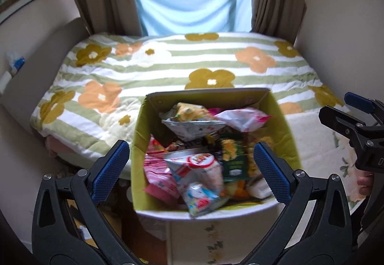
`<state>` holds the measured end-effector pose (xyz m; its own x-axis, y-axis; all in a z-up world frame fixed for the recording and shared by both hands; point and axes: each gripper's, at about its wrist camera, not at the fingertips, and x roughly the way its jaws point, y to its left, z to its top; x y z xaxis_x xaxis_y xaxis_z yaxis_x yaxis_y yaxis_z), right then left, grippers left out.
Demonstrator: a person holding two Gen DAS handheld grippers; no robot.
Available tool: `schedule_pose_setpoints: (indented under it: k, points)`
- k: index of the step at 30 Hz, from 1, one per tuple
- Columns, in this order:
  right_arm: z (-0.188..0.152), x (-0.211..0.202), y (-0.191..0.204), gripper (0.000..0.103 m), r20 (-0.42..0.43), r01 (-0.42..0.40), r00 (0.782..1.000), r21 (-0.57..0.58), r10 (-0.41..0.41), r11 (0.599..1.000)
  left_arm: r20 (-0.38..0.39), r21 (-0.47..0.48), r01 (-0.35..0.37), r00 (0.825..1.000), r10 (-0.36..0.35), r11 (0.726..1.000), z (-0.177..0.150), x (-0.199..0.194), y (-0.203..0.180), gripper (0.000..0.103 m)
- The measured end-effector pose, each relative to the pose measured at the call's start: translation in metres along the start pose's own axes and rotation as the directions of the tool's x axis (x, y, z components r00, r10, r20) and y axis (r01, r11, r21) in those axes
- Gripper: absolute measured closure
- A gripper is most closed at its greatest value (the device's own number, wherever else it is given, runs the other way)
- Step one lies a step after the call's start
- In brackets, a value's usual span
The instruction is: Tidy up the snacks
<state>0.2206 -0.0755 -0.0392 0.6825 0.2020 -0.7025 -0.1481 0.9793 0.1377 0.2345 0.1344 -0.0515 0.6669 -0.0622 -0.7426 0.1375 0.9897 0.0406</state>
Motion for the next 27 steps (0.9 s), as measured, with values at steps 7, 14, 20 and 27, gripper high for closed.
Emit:
schedule_pose_setpoints:
  k: [7,14,20,27]
  points:
    - [-0.039,-0.101,-0.030,0.000,0.100,0.065,0.993,-0.030,-0.061,0.997,0.139,-0.031,0.010,0.990,-0.006,0.999,-0.035,-0.084,-0.055,0.000]
    - [-0.086,-0.171,-0.057,0.000,0.165,0.129,0.978,0.009,-0.128,0.992,0.262,-0.040,0.021,0.965,-0.010,0.999,-0.080,-0.153,-0.095,0.000]
    - [-0.122,-0.209,-0.068,0.000,0.221,0.186,0.956,0.046,-0.192,0.981,0.340,-0.040,0.005,0.940,0.009,0.999,-0.115,-0.192,-0.118,0.000]
    - [-0.143,-0.227,-0.068,0.001,0.260,0.215,0.939,0.065,-0.225,0.974,0.350,-0.038,-0.004,0.937,0.017,0.999,-0.135,-0.207,-0.129,0.000]
